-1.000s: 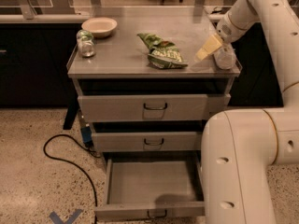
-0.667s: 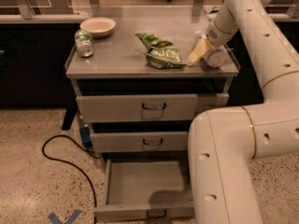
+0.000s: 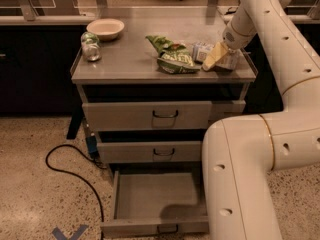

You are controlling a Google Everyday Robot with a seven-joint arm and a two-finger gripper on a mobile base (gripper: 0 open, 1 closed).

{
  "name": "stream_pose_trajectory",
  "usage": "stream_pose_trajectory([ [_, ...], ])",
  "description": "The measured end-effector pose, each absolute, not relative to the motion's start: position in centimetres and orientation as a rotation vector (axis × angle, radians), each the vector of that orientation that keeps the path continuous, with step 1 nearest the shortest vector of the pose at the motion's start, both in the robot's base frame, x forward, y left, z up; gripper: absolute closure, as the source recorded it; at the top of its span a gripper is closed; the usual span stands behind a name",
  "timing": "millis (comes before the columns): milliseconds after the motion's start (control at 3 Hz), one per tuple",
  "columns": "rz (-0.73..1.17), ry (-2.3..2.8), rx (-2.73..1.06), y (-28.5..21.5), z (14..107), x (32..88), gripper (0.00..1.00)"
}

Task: Place blue plastic bottle into bottom drawer

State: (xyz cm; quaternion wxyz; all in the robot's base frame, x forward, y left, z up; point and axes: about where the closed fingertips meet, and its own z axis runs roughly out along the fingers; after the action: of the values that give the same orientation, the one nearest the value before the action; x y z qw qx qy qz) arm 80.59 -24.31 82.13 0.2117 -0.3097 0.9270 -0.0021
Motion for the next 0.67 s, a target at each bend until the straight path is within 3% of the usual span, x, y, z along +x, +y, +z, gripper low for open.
stream_pose_trajectory([
  [667, 0.173, 2.484, -0.999, -22.78, 81.01, 79.67, 0.00],
])
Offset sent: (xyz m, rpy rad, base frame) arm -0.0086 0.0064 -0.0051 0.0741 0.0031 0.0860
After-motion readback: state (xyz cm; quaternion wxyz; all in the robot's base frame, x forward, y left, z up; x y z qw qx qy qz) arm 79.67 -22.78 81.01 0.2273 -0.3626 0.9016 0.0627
